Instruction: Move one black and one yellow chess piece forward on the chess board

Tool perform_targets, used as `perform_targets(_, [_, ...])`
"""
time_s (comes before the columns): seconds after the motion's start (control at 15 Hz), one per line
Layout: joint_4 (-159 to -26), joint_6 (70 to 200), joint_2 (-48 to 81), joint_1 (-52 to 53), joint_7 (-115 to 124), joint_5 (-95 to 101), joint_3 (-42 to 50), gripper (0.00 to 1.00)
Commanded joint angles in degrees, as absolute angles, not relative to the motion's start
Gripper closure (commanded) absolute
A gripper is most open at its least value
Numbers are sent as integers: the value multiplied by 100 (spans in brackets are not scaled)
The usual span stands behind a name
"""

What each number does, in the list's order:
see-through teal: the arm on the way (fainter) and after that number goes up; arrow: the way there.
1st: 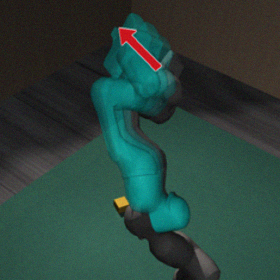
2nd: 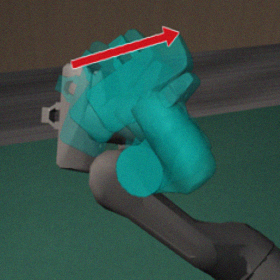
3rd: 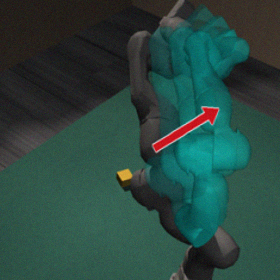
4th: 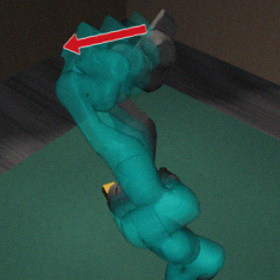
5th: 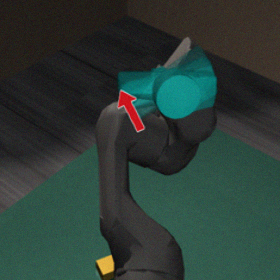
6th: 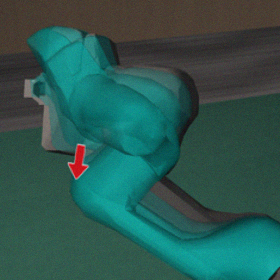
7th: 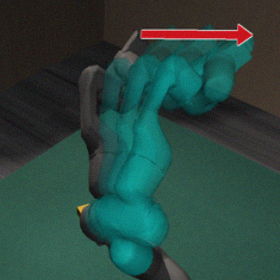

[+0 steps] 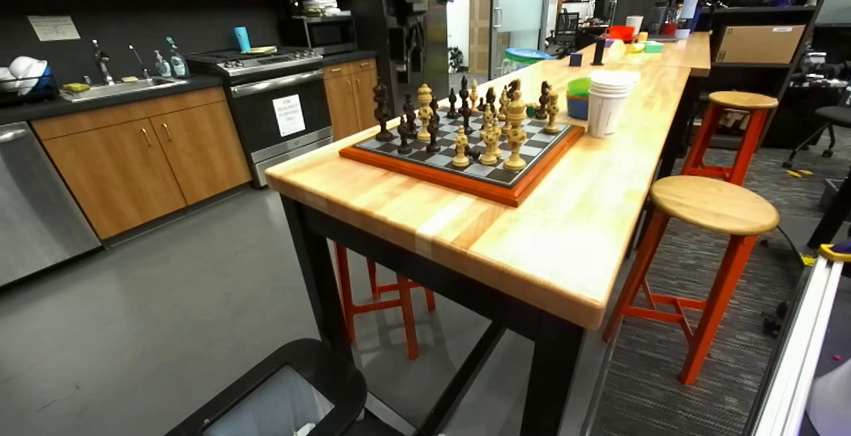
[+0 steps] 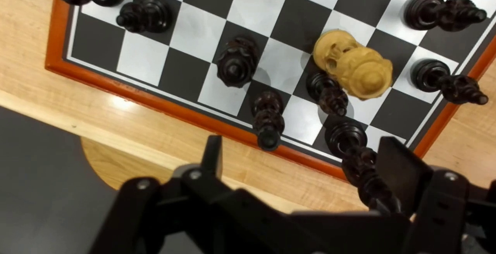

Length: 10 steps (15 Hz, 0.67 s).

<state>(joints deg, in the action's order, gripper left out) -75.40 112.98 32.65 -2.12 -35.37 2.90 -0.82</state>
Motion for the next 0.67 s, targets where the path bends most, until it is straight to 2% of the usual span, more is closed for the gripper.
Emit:
perform_targets(0.0, [-7048, 10963, 3574, -345, -3475, 235, -212, 0])
perform_targets(0.6, [-6495, 10607, 3996, -414, -3477, 168, -285, 0])
